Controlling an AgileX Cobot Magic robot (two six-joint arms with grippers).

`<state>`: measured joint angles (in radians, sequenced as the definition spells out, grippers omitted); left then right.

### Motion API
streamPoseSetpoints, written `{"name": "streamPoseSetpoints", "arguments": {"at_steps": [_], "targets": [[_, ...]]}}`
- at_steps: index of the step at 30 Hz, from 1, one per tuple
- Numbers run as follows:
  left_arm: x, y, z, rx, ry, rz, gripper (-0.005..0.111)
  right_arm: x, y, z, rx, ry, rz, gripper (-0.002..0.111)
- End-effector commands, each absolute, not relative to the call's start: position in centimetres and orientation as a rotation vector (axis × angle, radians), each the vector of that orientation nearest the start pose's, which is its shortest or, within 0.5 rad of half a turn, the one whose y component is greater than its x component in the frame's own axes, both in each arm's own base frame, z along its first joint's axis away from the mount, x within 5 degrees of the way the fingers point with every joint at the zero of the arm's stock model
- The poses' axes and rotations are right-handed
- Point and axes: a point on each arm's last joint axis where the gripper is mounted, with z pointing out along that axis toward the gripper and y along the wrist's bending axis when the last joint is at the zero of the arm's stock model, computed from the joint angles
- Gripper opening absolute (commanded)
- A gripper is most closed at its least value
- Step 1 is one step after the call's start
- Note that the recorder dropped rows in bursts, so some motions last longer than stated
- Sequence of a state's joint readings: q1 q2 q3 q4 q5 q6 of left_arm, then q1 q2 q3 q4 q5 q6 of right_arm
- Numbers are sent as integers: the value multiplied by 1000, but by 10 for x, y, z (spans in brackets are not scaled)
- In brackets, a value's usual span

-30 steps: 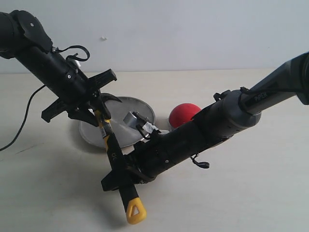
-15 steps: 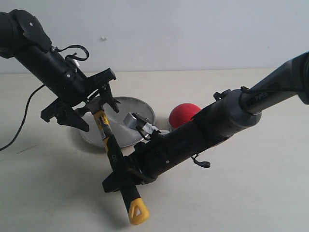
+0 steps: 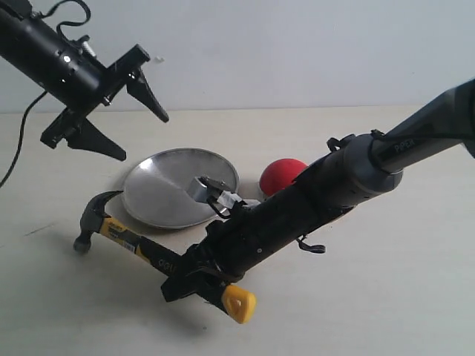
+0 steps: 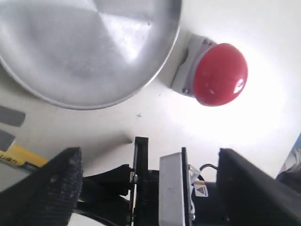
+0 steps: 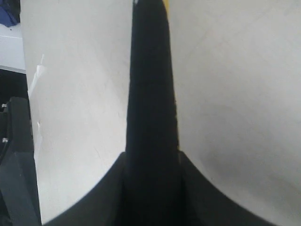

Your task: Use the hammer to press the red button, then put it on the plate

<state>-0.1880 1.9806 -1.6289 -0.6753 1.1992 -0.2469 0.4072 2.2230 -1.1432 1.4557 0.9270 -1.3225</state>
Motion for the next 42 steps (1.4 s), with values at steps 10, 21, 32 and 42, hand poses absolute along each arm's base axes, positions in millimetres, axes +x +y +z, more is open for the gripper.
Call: {"name": "streamPoseSetpoints", "arguments": {"at_steps": [10, 21, 32, 42], "targets": [[392, -99, 312, -146, 2626, -1358, 0, 328, 216, 104, -709, 2470, 1299, 0], [363, -36, 382, -36, 2350, -1217, 0, 330, 215, 160, -715, 2336, 1237, 0], [289, -30, 407, 111, 2201, -1019, 0, 295, 159, 236, -479, 2267, 650, 0], [195, -37, 377, 104, 1971, -845, 0, 243, 116, 261, -321, 2270, 442, 0]]}}
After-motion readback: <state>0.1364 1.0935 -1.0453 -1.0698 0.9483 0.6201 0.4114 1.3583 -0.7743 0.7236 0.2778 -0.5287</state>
